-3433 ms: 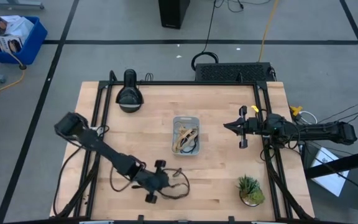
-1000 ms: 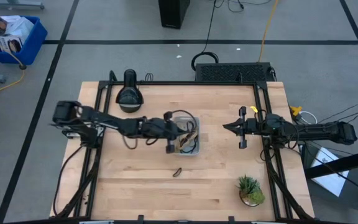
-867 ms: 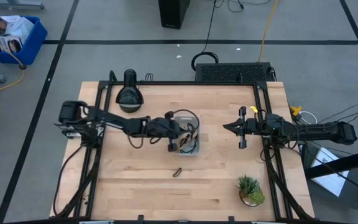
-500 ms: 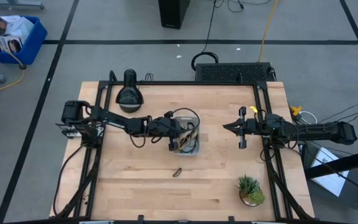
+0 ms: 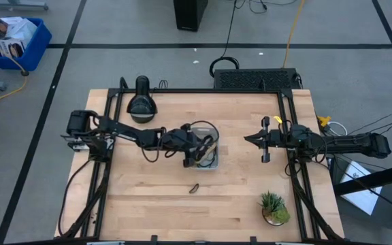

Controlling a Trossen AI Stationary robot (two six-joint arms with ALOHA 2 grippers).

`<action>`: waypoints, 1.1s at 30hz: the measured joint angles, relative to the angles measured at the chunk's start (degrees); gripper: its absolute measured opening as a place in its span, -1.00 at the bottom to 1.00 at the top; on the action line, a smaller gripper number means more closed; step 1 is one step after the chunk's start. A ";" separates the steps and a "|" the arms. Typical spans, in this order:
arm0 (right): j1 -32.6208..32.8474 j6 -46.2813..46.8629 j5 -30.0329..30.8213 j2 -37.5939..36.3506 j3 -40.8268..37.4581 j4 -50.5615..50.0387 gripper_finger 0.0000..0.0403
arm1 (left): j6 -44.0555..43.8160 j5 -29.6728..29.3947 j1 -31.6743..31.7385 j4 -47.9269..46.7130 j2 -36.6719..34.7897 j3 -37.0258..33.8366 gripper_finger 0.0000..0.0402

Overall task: Pick and place rubber bands into bin
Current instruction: Put the black rubber band into the gray bin

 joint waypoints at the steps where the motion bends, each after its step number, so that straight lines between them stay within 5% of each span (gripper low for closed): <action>1: -0.01 0.00 0.00 0.00 0.00 0.00 -1.00 | 0.89 0.01 -0.23 -0.37 -0.62 -0.02 0.16; 5: -0.01 -0.13 0.00 0.04 0.00 -0.02 -1.00 | 3.93 0.14 -2.13 -0.63 -3.72 -0.01 0.24; 10: -0.01 -0.93 0.00 0.44 0.00 -0.04 -1.00 | 7.27 -0.10 -5.19 -1.69 -8.74 -0.01 0.09; 20: 0.00 -0.83 -0.16 -1.13 0.00 0.38 -1.00 | 9.29 -1.74 -12.20 -3.00 -14.77 0.02 -0.93; 33: 0.01 -1.12 -4.59 -3.57 0.00 0.02 -1.00 | 8.30 -19.92 -28.95 -4.78 -10.92 -0.08 -0.98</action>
